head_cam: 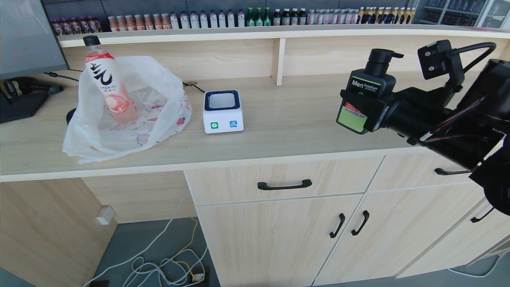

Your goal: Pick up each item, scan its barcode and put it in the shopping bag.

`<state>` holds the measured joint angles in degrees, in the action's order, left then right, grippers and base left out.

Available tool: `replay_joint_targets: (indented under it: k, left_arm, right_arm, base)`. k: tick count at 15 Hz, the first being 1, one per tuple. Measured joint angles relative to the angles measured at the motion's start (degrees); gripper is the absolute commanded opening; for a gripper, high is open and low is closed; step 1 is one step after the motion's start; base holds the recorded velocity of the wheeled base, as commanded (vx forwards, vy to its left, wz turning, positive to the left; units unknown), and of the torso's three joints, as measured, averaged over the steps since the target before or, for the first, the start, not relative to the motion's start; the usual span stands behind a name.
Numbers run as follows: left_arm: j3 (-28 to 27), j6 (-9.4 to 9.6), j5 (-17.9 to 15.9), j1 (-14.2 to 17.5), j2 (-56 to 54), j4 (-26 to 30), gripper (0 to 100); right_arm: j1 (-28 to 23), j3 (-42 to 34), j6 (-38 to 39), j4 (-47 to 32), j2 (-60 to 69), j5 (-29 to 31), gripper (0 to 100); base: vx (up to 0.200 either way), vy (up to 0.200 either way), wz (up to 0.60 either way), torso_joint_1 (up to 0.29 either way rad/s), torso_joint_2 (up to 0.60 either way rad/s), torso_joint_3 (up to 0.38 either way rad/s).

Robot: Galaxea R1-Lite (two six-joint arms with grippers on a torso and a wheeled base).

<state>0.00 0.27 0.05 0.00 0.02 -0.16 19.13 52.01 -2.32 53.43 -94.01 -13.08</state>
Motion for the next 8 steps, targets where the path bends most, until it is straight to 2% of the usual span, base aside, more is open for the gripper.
replay_joint_targets:
  k: [5,8]
  left_arm:
    - [0.0,-0.02,0.0,0.0,0.0,0.0,100]
    - [0.0,0.0,0.0,0.0,0.0,0.0,100]
  right_arm:
    - [0.4,-14.4,-0.4,0.5,12.9,0.1,0]
    - [0.4,-19.3,-0.8,0.5,18.8,0.1,0]
  base:
    - [0.0,0.0,0.0,0.0,0.0,0.0]
    - [0.0,0.0,0.0,0.0,0.0,0.0]
